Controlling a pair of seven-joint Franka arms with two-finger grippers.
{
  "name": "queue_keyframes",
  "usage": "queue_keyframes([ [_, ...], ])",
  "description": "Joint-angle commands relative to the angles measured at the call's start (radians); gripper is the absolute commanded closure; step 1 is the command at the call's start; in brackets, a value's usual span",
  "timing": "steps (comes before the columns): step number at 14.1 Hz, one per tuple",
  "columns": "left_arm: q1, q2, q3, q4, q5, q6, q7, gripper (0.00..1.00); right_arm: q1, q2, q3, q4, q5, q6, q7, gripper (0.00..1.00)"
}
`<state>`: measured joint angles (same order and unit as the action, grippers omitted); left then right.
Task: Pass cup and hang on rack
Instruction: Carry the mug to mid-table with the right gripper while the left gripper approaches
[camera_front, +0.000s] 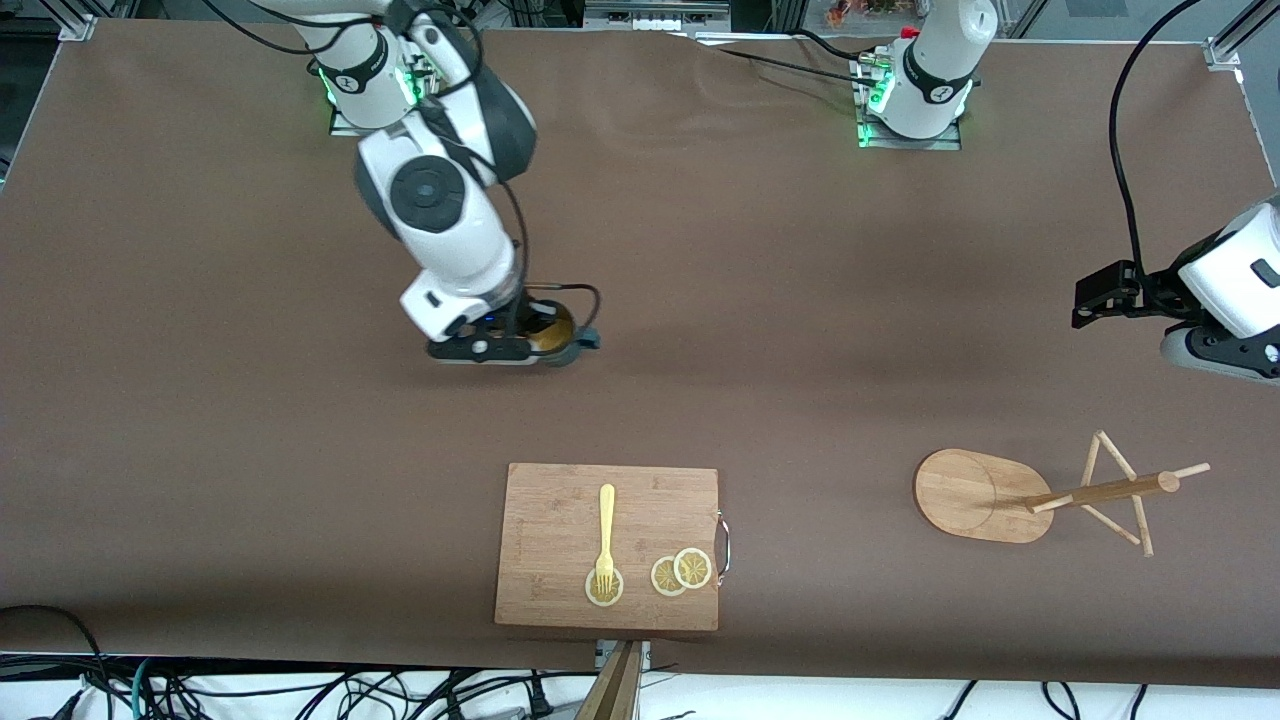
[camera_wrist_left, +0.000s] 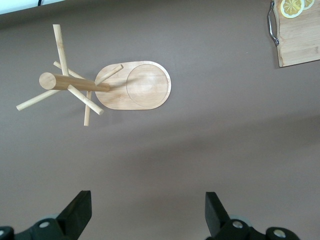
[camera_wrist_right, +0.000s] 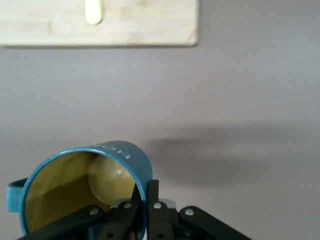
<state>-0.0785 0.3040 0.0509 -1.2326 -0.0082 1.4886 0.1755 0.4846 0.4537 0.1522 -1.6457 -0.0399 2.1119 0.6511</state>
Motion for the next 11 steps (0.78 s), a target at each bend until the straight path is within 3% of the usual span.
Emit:
queue_keyframes([
  [1, 0.006, 0.018, 0.0, 0.028, -0.009, -0.008, 0.01, 0.0, 0.092, 0.147, -0.013, 0.153, -0.009, -0.01, 0.093, 1.0],
  [6, 0.032, 0.018, -0.002, 0.024, -0.01, -0.011, 0.013, 0.0, 0.212, 0.285, -0.016, 0.175, -0.135, 0.161, 0.239, 1.0],
  [10, 0.034, 0.033, -0.005, 0.012, -0.079, -0.011, 0.015, 0.0, 0.215, 0.299, -0.016, 0.176, -0.146, 0.201, 0.243, 1.0],
  [11, 0.026, 0.033, -0.005, 0.012, -0.078, -0.011, 0.018, 0.0, 0.212, 0.298, -0.016, 0.176, -0.144, 0.201, 0.245, 0.35],
])
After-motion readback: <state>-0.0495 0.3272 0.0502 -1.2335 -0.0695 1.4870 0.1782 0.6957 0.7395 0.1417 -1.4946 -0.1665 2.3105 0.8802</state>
